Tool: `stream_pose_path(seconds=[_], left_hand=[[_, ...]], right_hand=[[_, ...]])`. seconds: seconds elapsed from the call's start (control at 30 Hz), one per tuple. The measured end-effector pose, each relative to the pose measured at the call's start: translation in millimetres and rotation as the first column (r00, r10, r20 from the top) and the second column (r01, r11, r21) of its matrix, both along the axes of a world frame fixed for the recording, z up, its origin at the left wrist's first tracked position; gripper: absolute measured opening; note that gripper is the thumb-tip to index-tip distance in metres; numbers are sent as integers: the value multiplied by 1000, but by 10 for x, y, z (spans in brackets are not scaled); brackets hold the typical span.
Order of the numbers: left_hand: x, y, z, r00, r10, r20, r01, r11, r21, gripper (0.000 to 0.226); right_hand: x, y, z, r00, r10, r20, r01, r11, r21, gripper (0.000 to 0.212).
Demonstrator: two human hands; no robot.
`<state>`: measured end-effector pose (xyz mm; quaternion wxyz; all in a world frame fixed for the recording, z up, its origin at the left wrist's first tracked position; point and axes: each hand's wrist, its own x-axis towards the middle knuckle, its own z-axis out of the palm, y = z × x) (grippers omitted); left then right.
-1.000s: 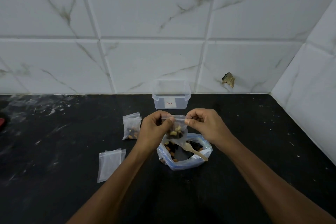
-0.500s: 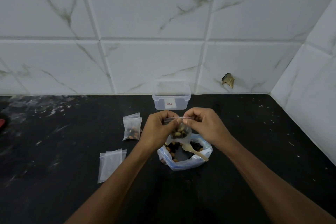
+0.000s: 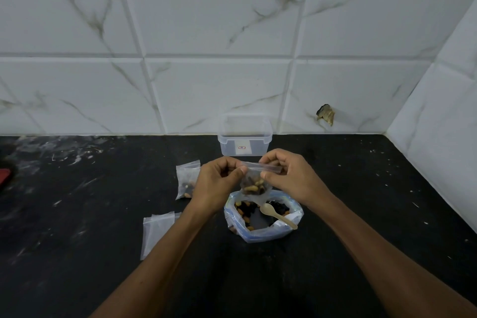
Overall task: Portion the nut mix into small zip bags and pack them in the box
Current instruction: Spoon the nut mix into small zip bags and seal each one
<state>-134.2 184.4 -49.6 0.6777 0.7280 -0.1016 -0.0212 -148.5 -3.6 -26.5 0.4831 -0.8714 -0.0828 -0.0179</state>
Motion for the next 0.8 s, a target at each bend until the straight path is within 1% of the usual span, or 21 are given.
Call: stream_pose_path(seconds=[0.07,0.17,0.33,0.43,0.57,0.7,0.8], left_hand=[[1,-7,-3,1000,-8,11,8,1000,20,8],[4,-18,-5,1000,-12,6,12,1000,14,11],[-3,-13,24,996,-85,0,85,996,0,12],[3,-46,31,997,-70,18,70,997,40,11],[18,-37,7,997,-53,47,48,992,115,9],[29,15,5,998,-39,41,35,994,101,9],[20,14,-6,998,-50,22,48,994,99,8]], right_hand=[[13,35,-3,999,18,28,-17,1000,-21,14],[28,80,-2,998,2,61,1,999,-53,8],[32,83,-6,995,48,83,-41,996,-83,8],[32,102,-21,996,39,78,-35,998,-54,9],[26,65,-37,999,31,33,-31,1000,-1,9],[15,-17,-55,999,-24,33,25,1000,-4,7],[8,-25,-78,998,-30,51,30,1000,-8,6]])
